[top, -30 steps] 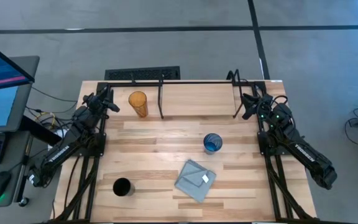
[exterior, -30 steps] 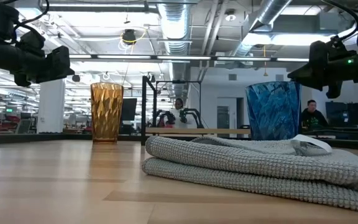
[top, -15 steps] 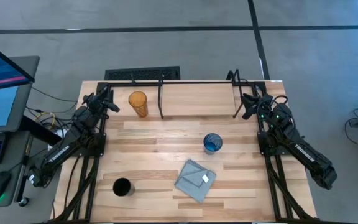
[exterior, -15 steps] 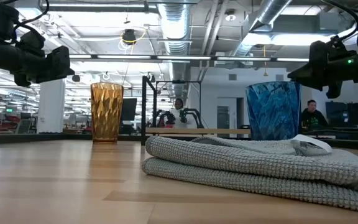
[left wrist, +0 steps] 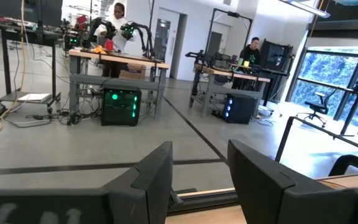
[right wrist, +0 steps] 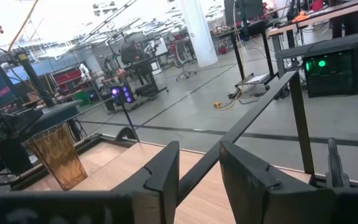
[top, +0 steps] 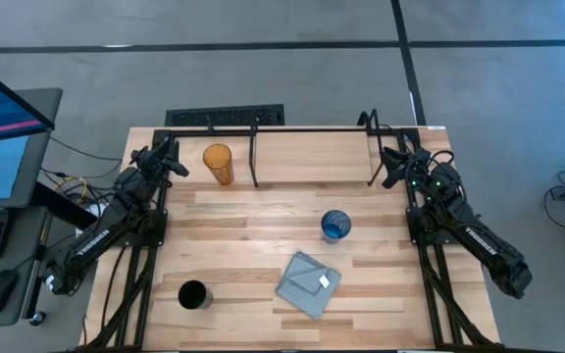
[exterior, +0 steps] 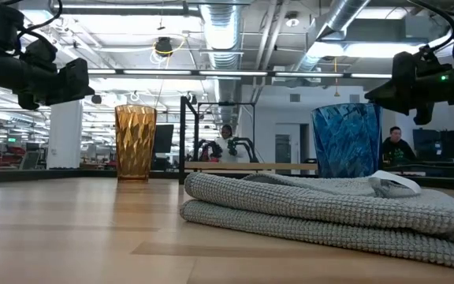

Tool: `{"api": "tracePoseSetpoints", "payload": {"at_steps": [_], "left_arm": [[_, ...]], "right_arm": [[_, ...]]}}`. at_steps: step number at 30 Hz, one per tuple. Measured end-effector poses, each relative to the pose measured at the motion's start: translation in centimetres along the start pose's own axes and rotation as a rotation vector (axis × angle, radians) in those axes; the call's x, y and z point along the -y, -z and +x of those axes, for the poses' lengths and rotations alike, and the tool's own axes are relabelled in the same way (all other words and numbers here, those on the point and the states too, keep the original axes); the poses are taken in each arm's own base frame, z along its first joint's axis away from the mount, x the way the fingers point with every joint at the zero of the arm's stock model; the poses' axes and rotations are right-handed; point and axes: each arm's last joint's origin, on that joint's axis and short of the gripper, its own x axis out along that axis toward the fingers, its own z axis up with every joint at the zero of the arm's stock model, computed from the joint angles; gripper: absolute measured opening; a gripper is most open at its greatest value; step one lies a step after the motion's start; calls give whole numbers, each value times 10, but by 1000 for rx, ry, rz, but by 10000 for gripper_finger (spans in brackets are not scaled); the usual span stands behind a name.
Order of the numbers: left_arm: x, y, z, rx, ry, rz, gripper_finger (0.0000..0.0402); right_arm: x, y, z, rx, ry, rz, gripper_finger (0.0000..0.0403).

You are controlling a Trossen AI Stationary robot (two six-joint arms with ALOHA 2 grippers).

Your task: Stack small to large cups/mugs on shelf

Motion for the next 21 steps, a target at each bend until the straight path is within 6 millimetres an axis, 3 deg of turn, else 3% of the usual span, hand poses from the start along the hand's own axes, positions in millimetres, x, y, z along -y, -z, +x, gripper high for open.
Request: {"api": "tracePoseSetpoints", "payload": {"at_steps": [5, 9, 12, 16, 21], "left_arm": [[1, 0, 0, 4, 34, -29, 146], [8, -7, -1, -3, 233, 1, 144], [13, -22, -3, 5, 332, -10, 138], [18, -46, -2, -45, 329, 13, 130], [28, -76, 7, -219, 327, 73, 124]], "right_arm": [[0, 0, 0, 5, -1, -1, 138], [0, -1, 0, 7, -3, 0, 137], [0, -1, 0, 7, -3, 23, 136], [0, -1, 0, 8, -1, 59, 136], [0, -1, 0, 9, 0, 59, 136]]}}
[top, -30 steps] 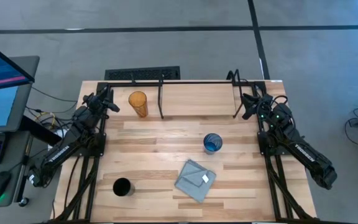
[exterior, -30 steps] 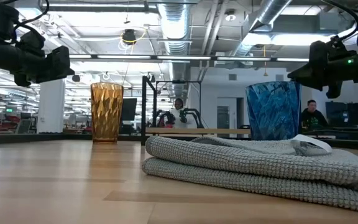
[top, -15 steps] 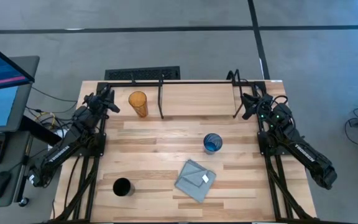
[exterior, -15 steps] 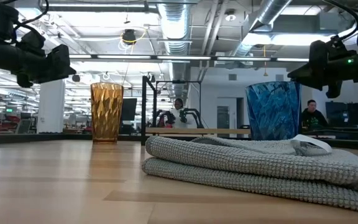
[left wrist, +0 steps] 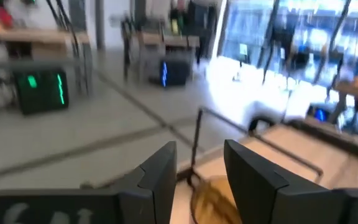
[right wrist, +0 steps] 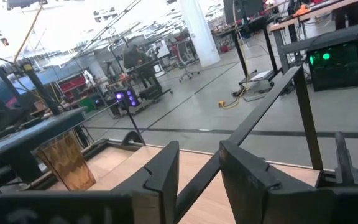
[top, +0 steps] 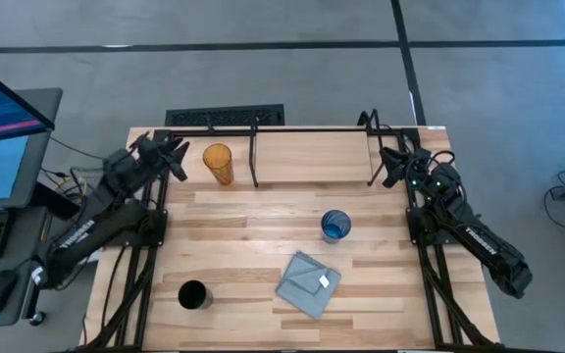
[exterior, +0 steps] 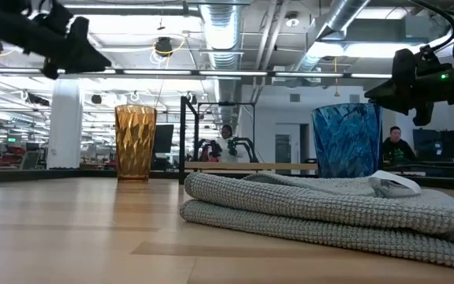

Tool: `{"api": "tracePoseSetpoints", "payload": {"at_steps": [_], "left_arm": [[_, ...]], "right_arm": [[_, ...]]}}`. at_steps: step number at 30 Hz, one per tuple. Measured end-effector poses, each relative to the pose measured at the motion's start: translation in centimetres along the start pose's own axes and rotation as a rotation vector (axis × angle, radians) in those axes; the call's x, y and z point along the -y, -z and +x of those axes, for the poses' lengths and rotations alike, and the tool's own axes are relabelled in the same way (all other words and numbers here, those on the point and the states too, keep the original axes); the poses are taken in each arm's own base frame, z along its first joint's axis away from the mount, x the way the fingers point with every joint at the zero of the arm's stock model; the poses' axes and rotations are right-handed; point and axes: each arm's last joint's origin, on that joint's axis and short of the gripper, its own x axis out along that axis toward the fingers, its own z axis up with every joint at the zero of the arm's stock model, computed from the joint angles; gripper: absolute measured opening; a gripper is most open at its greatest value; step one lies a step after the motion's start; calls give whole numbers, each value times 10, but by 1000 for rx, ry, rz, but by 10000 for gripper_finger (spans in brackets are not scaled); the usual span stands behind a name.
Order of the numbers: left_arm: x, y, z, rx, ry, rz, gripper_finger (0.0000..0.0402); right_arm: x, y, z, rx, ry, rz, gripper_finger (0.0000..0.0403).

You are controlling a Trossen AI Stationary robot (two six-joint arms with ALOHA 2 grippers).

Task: Stack small to large cups/mugs on shelf
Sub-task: Put the orange cup on the shelf

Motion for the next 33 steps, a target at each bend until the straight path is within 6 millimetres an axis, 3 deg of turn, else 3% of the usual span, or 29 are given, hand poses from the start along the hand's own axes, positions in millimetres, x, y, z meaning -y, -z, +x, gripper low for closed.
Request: {"api": "tracePoseSetpoints", "payload": {"at_steps": [8, 15, 25, 33], "left_arm": [[9, -47, 40, -333, -14, 58, 124], [13, -70, 88, -622, -29, 121, 124], [14, -63, 141, -979, -32, 175, 124], [11, -43, 159, -1111, -30, 190, 124]], "right_arm": [[0, 0, 0, 2, 1, 0, 136], [0, 0, 0, 2, 1, 0, 136], [0, 0, 0, 2, 1, 1, 136], [0, 0, 0, -2, 3, 1, 136]]}}
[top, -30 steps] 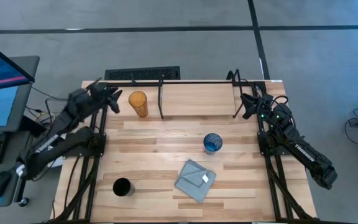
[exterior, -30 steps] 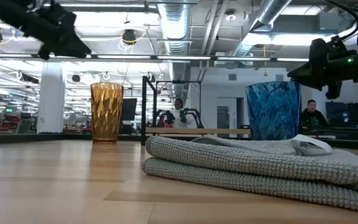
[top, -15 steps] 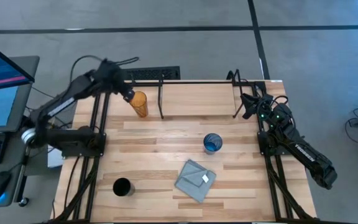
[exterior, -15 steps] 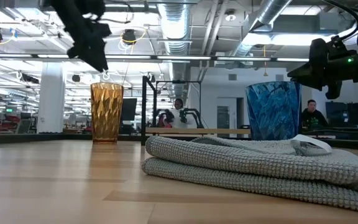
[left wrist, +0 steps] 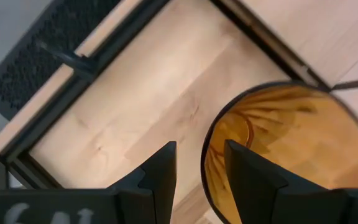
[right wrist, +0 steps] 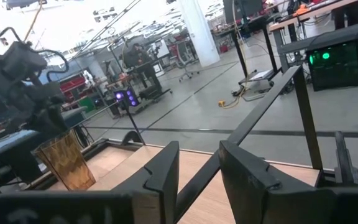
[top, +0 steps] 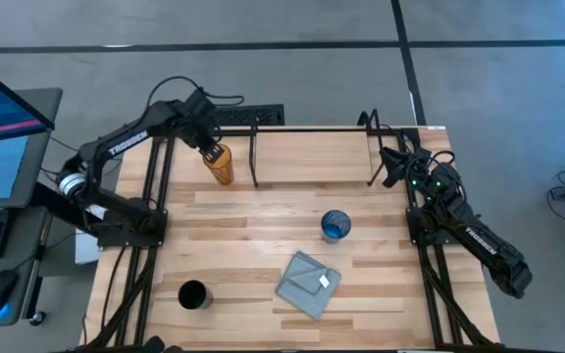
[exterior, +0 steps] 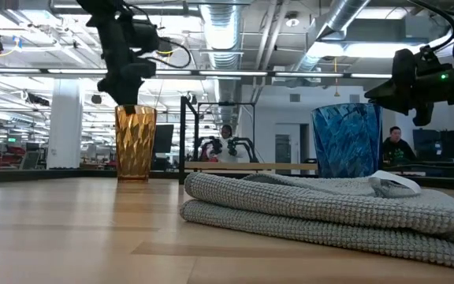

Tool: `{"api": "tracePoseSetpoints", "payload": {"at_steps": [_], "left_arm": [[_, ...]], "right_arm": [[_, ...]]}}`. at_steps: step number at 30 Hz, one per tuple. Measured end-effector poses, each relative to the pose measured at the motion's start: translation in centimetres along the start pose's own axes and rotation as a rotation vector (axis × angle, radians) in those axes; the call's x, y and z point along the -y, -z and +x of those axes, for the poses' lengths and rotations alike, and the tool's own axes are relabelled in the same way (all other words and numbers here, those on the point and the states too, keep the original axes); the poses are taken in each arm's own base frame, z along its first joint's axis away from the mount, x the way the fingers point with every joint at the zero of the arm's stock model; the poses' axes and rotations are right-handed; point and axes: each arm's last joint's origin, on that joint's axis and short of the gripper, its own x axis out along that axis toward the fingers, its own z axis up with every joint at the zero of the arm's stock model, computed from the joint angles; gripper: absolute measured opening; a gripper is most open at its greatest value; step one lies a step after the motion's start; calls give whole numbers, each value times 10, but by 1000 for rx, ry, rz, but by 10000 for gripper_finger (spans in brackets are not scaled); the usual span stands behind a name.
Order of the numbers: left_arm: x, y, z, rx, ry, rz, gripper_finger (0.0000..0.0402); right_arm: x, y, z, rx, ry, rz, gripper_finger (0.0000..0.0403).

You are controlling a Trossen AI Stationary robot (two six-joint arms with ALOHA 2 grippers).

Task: Stack small to large cups/mugs on shelf
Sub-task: Put the orange cup on the shelf

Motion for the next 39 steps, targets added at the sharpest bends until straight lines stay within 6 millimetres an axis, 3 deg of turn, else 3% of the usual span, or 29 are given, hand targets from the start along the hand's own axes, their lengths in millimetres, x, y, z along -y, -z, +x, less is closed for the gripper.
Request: {"api": "tracePoseSetpoints", "payload": {"at_steps": [9, 17, 23, 30, 39], "left_arm": [[0, -2, 24, -118, 6, 63, 115], [2, -3, 38, -189, 35, 90, 12], [1, -6, 36, -204, 27, 129, 4], [-8, -31, -9, -124, -68, 166, 2], [-10, -73, -102, 177, -126, 206, 1]], "right_arm": [[0, 0, 0, -1, 1, 0, 136], [1, 0, 0, 3, 18, 0, 136], [2, 0, 0, 20, 74, 0, 136], [2, 0, 0, 21, 80, 0, 136], [3, 0, 0, 18, 82, 1, 136]]}}
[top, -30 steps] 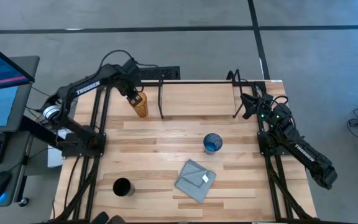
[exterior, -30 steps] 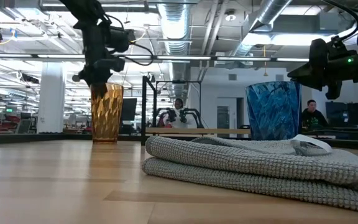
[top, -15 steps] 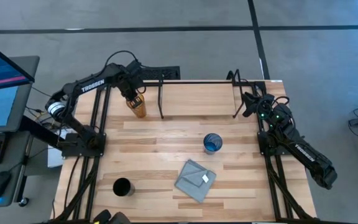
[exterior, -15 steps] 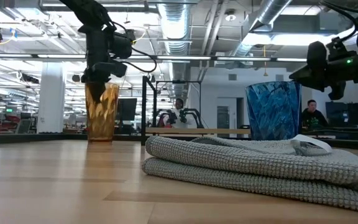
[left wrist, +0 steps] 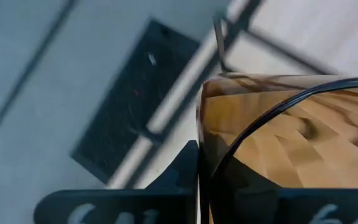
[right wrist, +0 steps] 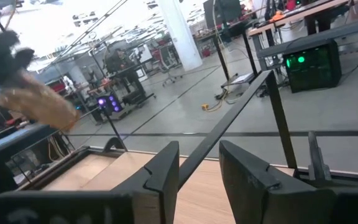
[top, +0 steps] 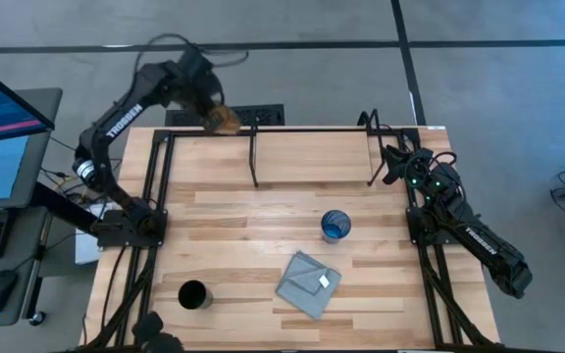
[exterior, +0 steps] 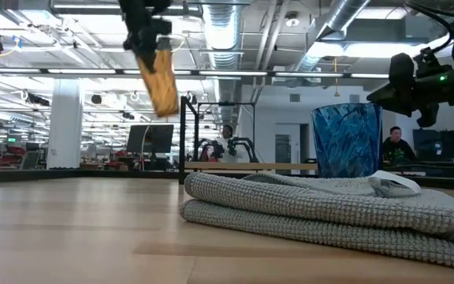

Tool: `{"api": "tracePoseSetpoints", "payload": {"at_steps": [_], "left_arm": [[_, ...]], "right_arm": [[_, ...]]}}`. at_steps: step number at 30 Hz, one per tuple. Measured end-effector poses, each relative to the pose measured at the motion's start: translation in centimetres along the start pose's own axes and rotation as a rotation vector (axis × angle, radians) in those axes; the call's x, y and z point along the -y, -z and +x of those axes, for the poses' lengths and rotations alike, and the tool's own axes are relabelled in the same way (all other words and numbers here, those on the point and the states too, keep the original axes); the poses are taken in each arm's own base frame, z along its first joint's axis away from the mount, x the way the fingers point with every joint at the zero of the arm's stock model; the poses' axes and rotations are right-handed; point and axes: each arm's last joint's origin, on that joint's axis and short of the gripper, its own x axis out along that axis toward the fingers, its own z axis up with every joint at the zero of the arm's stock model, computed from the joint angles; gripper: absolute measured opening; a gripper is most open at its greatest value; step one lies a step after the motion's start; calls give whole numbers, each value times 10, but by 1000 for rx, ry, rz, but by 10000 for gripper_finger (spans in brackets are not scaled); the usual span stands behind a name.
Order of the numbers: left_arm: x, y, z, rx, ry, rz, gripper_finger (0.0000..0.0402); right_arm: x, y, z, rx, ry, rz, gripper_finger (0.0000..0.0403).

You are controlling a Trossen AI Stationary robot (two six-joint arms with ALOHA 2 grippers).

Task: Stack small to large cups/mugs on shelf
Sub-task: Put the orange cup on the shelf

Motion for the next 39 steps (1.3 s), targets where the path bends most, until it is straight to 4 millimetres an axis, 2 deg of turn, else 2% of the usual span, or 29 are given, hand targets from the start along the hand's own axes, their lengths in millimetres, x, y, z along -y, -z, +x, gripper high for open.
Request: {"api": "tracePoseSetpoints", "payload": {"at_steps": [5, 8, 11, 15, 23, 30, 39], "left_arm": [[-8, -26, -30, 83, -16, 0, 0], [-10, -39, -35, 101, 13, 12, 0], [-7, -53, -31, 129, 62, 34, 0], [2, -64, -18, 151, 94, 83, 0], [45, -84, 14, 150, 263, 176, 0], [80, -95, 51, 59, 295, 173, 0], [105, -97, 103, -110, 303, 125, 0]], "right_arm": [[0, 0, 0, 0, 0, 0, 136], [0, 0, 0, 0, 0, 0, 136], [0, 0, 0, 0, 0, 0, 136], [0, 0, 0, -2, 0, 0, 136], [0, 1, 0, -11, 4, 2, 136], [0, 1, 0, -14, 5, 30, 136], [0, 1, 0, -16, 0, 96, 136]]}}
